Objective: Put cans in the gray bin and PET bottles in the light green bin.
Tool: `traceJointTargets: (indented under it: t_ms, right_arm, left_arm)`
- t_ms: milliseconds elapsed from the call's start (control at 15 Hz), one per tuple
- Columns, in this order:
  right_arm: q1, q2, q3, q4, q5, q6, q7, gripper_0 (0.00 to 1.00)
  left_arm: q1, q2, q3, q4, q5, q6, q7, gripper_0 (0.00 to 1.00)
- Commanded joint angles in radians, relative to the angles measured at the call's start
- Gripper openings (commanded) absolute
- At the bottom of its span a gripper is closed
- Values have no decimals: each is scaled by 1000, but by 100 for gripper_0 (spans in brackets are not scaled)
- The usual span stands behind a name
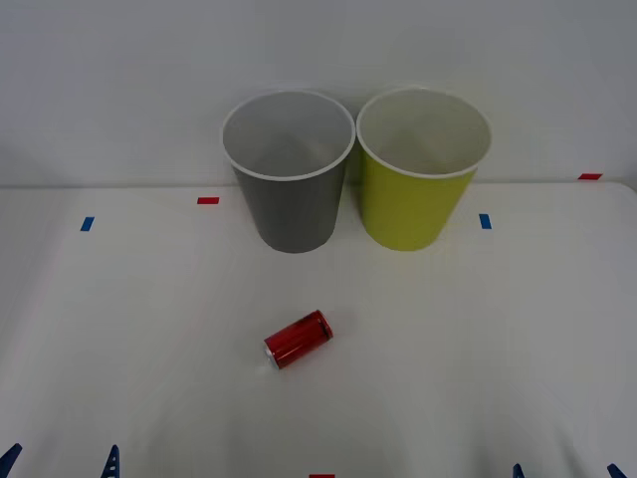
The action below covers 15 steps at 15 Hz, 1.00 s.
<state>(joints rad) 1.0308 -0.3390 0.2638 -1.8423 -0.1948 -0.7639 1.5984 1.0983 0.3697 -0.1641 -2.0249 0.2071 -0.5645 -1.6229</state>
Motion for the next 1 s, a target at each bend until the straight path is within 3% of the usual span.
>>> traceJointTargets:
  t_ms: [67,1000]
  right_arm:
    - [0,0,0,0,0,0,0,100]
    - [0,0,0,0,0,0,0,100]
  left_arm:
    - [0,0,0,0,0,0,0,100]
    - [0,0,0,0,0,0,0,100]
